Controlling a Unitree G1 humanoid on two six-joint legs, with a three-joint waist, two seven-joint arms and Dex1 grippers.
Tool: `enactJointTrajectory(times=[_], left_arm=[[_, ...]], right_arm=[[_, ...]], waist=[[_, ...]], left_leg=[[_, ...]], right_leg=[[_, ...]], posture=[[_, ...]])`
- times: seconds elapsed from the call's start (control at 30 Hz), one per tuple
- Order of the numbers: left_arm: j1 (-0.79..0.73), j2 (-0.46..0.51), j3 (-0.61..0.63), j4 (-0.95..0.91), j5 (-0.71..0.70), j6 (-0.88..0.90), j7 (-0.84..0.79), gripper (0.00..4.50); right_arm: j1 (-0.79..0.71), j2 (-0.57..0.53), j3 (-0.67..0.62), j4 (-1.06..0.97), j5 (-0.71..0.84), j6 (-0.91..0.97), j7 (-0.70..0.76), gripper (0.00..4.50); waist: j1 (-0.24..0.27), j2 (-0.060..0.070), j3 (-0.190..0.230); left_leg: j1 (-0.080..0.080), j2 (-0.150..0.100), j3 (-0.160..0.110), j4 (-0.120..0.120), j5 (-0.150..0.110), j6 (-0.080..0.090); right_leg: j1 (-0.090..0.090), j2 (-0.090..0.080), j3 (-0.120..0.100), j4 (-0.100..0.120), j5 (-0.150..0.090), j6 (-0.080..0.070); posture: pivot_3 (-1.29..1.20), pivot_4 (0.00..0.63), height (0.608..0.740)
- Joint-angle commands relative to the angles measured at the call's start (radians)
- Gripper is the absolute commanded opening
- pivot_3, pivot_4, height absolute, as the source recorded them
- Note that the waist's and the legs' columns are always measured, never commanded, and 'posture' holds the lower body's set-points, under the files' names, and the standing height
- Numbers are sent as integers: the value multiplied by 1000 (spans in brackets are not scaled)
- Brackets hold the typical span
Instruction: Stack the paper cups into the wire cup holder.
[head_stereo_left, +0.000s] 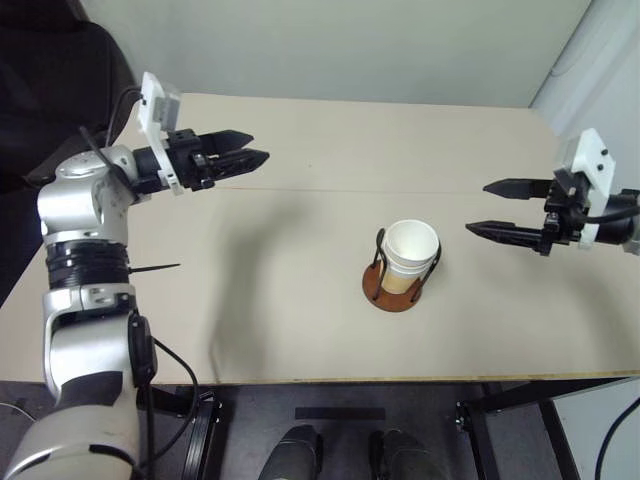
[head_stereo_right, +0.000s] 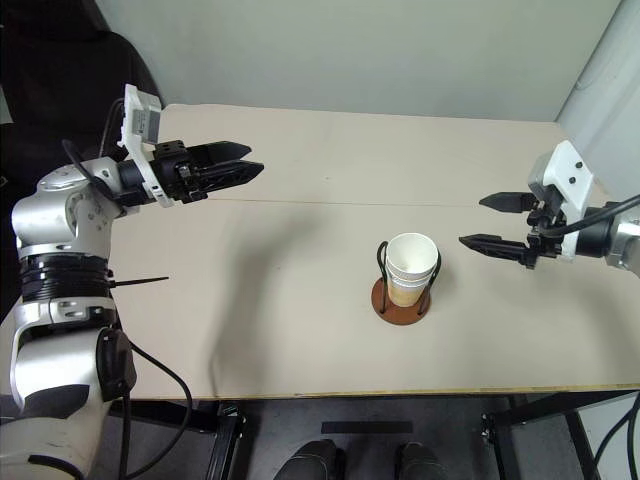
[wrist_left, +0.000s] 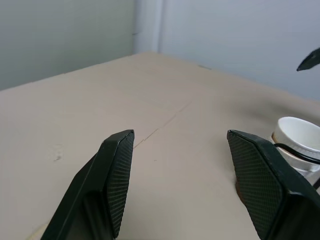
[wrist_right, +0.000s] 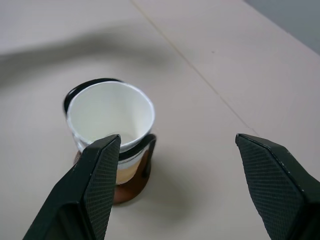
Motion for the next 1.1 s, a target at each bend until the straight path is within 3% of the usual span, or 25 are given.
enactJointTrajectory(times=[0.03,0.27,0.8,1.1], left_arm=[[9,22,44,-57,-26,-11,83,3171],[16,29,48,0,-16,-74,180,3171],[-8,73,37,110,1,-158,252,3171],[81,100,57,8,-30,-110,278,3171]], right_arm=[[-59,54,-18,117,-92,-72,-123,3734],[-95,155,-17,254,-199,-133,-258,3734],[-109,221,6,184,-230,-60,-299,3734],[-105,222,11,131,-220,-22,-283,3734]], waist=[[-2,0,0],[-1,0,0],[-2,0,0],[-1,0,0]], left_leg=[[1,0,0,0,0,0],[2,0,-1,-2,0,0],[1,0,-1,-4,0,-1],[1,0,-1,-4,0,-2]], right_leg=[[1,0,0,0,0,0],[1,0,0,0,0,-1],[1,0,0,-2,1,-1],[1,0,0,-3,1,-2]], posture=[[0,150,740],[0,150,740],[0,150,740],[0,150,740]])
